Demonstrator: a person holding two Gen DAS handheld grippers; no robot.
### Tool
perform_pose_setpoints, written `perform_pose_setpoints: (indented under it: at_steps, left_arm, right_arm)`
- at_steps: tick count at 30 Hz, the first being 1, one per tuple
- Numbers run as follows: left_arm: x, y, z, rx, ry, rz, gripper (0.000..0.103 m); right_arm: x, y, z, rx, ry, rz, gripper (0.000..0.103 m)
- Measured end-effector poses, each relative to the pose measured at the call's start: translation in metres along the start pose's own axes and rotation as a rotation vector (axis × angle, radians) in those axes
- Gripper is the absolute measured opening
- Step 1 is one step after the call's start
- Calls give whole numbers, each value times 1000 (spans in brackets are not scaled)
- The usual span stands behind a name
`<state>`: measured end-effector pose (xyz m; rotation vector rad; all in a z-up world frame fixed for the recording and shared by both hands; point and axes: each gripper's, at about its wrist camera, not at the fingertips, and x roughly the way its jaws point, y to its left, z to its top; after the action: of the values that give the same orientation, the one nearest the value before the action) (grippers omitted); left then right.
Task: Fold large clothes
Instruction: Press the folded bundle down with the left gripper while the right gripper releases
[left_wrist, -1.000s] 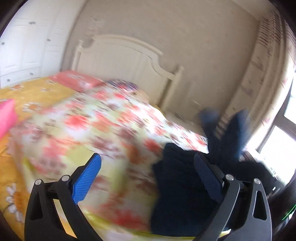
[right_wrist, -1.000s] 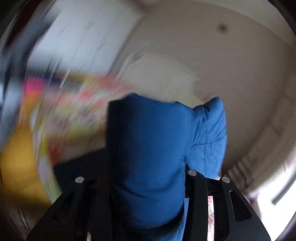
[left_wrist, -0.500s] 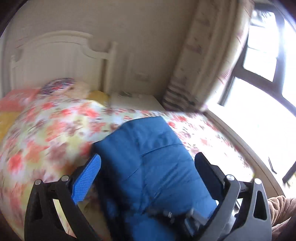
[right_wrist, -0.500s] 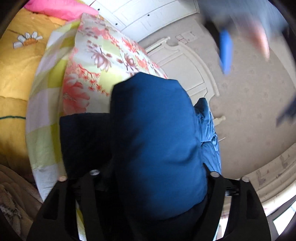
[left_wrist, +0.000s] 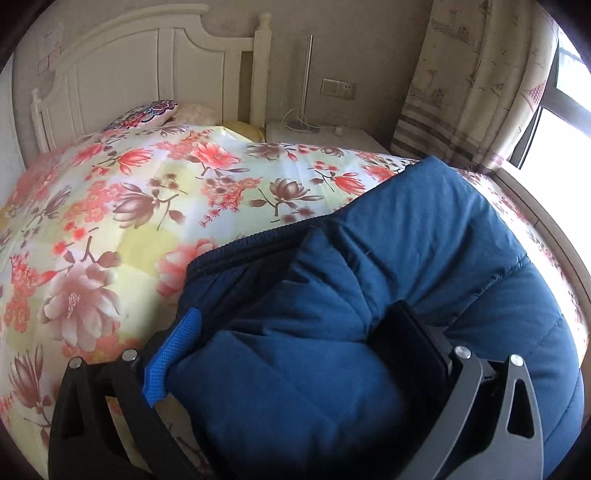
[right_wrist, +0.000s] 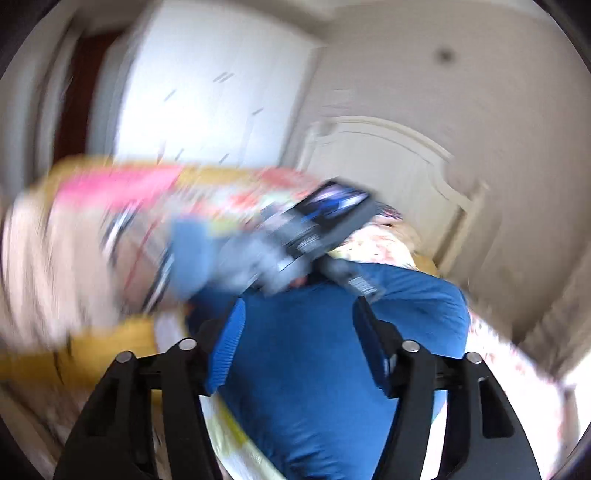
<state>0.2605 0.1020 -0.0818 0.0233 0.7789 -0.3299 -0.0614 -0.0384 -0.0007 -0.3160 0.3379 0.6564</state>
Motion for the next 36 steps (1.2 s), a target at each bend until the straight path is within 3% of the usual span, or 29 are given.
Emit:
perform_pose_setpoints:
  at_steps: [2, 5, 8, 11, 14, 18, 21, 23, 25, 26, 27, 28, 30, 33, 36]
  left_arm:
    - [2, 2, -1, -6, 5, -12, 101]
    - [0, 1, -1, -24, 1, -35, 101]
    - [-2, 3, -4, -35, -21, -51, 101]
    - [-1, 5, -5, -42, -27, -54, 101]
    - [0, 3, -3, -34, -25, -45, 101]
    - [-2, 4, -5, -45, -35, -44, 101]
    - [-4, 3, -5, -43, -45, -25, 101]
    - [-4, 4, -5, -49, -46, -25, 101]
    - [-4, 5, -6, -54, -48, -20, 101]
    - [-5, 6, -6, -57, -50, -19, 101]
    - [-5, 6, -6, -58, -51, -19, 101]
    - [-6, 7, -7, -64, -55, -7, 101]
    - [-5, 13, -8, -97, -52, 16, 101]
    - [-4, 16, -8, -108, -41, 2, 101]
    - [-3, 13, -7, -98, -39, 20, 101]
  right_arm:
    - [21, -1, 9, 13, 29, -34, 57]
    - [66, 34, -9, -76, 171, 18, 57]
    - [94, 83, -39, -337, 189, -134, 59]
    - [87, 72, -29, -294, 228, -63, 59]
    - [60, 37, -7, -206, 229, 81, 58]
    - [24, -48, 25, -78, 67, -51, 58]
    - [32, -126, 38, 88, 32, -97, 58]
    - [60, -170, 43, 163, 62, -131, 57]
    - [103, -200, 39, 202, 150, -119, 54]
    - [120, -205, 28, 207, 215, -99, 53]
    - [162, -208, 7, 197, 371, -49, 53]
    - [185, -204, -4, 188, 423, -24, 53]
    - [191, -215, -9, 247, 432, 23, 54]
    - [183, -220, 7, 179, 502, 26, 53]
    - [187, -226, 23, 200, 425, -9, 53]
